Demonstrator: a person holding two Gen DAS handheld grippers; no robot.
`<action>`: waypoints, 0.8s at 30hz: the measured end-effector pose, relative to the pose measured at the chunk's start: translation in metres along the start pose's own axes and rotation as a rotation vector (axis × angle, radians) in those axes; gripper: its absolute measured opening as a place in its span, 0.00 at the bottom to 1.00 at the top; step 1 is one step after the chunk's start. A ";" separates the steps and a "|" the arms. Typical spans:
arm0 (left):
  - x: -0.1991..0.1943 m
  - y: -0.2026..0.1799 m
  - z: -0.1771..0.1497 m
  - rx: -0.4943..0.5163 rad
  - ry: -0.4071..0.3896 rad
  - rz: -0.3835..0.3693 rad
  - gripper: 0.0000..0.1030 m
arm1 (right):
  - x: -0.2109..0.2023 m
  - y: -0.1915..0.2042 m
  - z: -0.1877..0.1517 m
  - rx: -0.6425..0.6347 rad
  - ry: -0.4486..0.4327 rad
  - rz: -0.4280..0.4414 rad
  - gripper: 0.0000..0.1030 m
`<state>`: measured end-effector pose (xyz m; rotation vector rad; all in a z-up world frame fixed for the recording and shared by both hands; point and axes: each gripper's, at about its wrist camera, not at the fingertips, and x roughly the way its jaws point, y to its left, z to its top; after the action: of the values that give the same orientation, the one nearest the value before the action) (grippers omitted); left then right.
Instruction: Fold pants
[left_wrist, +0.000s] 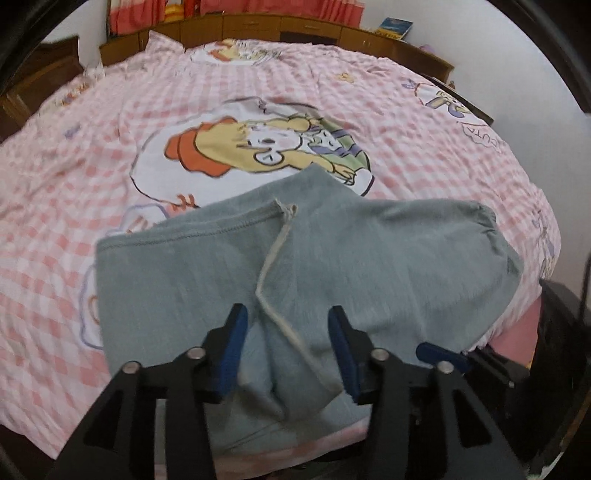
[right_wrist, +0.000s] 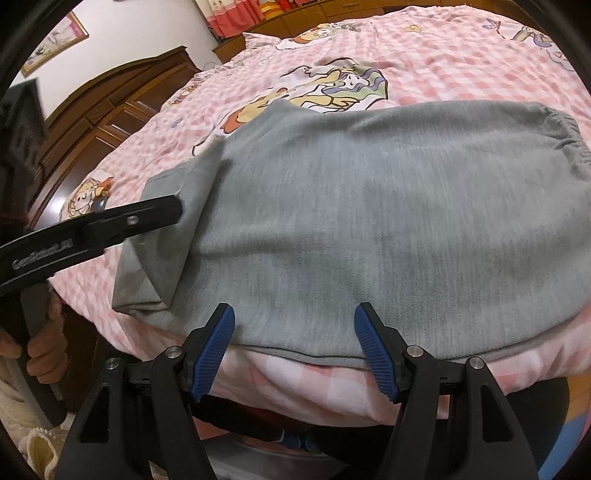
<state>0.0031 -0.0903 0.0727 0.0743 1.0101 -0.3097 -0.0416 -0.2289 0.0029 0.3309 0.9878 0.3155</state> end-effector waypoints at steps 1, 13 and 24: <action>-0.003 0.001 -0.001 0.002 -0.005 0.010 0.49 | 0.000 0.001 0.000 -0.001 0.000 -0.004 0.67; -0.034 0.060 -0.030 -0.144 -0.060 0.004 0.54 | 0.001 0.013 0.005 -0.041 0.038 -0.088 0.67; -0.046 0.094 -0.048 -0.218 -0.115 -0.039 0.54 | -0.013 0.029 0.026 -0.061 0.018 -0.103 0.67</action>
<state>-0.0319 0.0196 0.0780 -0.1588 0.9266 -0.2355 -0.0291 -0.2113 0.0377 0.2207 1.0073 0.2547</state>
